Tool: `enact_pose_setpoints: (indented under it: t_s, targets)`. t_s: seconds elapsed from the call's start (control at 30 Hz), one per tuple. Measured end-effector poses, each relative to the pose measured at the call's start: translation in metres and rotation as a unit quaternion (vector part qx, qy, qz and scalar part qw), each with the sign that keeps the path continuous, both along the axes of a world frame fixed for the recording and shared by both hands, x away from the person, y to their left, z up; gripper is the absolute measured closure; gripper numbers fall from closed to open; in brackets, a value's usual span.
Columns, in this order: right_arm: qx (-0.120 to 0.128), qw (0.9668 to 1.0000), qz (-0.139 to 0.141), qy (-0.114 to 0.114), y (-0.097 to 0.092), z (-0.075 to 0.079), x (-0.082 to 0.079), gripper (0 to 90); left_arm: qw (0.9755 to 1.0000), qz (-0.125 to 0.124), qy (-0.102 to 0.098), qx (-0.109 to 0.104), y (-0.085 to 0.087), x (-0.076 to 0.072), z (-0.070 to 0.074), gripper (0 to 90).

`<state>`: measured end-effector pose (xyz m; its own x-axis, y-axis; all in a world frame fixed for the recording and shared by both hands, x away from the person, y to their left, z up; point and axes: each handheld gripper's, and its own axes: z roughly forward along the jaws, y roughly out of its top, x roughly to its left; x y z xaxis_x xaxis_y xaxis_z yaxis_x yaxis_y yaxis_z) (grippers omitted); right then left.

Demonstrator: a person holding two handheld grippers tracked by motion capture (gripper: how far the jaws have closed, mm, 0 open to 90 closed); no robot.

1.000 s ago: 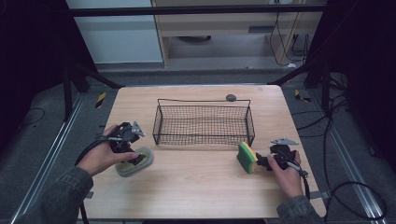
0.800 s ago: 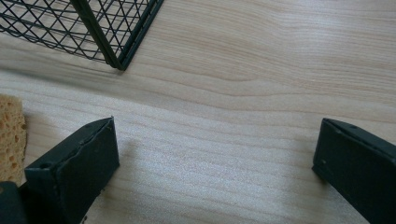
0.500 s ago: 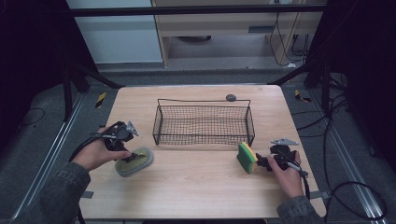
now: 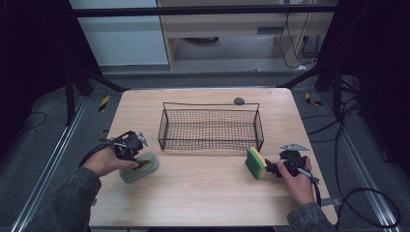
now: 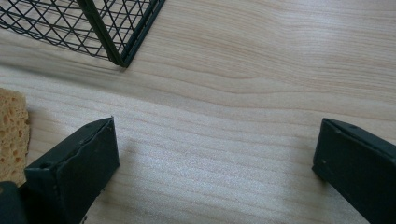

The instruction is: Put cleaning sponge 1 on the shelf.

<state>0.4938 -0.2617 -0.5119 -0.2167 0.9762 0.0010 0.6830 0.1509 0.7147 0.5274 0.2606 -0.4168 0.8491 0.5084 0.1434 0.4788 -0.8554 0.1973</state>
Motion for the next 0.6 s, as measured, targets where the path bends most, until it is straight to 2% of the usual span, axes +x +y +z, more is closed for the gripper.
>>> enact_pose_setpoints:
  t_s: [0.27,0.43,0.6]
  targets:
    - [0.000,1.0000,0.000,-0.002,-0.0001,-0.0003,-0.0003,0.5,0.9999,0.002,0.017,0.004,0.0030,0.0035,-0.0053,55.8]
    - [0.000,1.0000,0.000,-0.002,-0.0001,-0.0004,-0.0004,0.5,0.9999,0.000,0.015,-0.002,0.0022,0.0046,-0.0055,58.2]
    - [0.001,1.0000,0.000,-0.003,0.0000,-0.0005,-0.0005,0.4,0.9999,-0.001,0.013,0.008,0.0004,0.0063,-0.0088,60.1]
